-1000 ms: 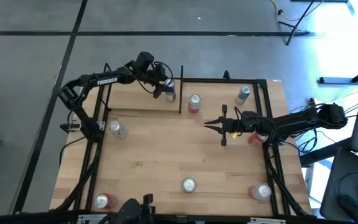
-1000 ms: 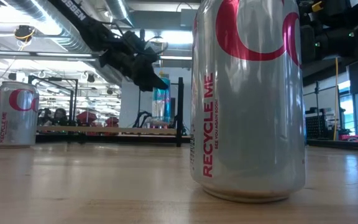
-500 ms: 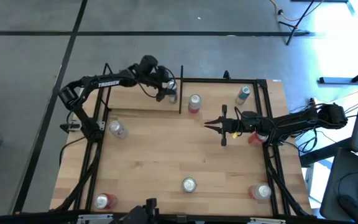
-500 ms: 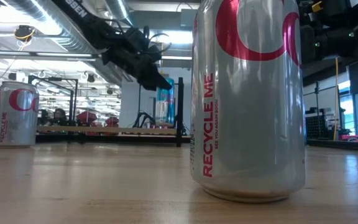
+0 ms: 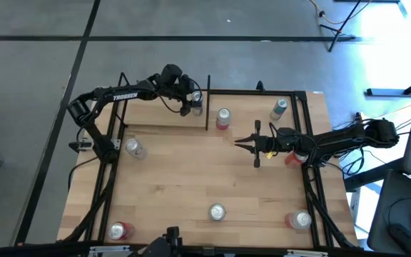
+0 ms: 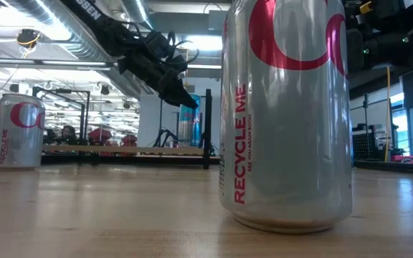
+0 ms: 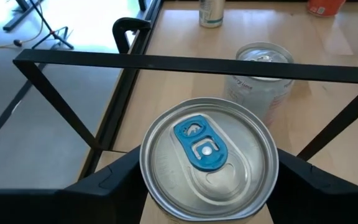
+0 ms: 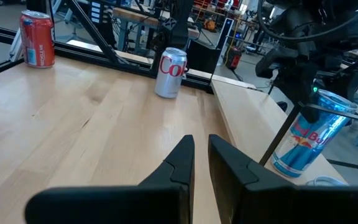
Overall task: Place canned beverage on shelf
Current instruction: Put the bottom blue soda can on the shelf
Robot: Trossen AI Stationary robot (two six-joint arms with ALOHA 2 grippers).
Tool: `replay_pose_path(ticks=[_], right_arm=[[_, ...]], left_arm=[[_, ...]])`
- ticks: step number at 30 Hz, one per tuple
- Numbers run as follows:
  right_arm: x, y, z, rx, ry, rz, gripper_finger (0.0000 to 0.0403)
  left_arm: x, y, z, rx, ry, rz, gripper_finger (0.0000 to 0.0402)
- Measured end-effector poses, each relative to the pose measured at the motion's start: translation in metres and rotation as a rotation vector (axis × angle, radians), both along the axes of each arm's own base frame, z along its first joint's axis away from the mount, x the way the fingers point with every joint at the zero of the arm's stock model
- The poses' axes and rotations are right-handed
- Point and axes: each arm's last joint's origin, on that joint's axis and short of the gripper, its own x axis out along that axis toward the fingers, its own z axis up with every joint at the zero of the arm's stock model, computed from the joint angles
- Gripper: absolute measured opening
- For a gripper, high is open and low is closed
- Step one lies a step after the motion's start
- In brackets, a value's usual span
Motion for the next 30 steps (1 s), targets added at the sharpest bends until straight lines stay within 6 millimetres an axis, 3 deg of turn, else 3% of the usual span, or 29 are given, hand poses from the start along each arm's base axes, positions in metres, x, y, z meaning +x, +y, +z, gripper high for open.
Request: replay_pose_path(ticks=[17, 30], right_arm=[[0.0, 0.0, 0.0, -0.006, -0.001, 0.0, 0.0039], [0.0, 0.0, 0.001, -0.028, -0.009, -0.001, 0.0039]], left_arm=[[0.001, -0.001, 0.0, -0.045, -0.008, 0.058, 0.025], [0.014, -0.015, 0.001, 0.053, 0.026, 0.062, 0.025]])
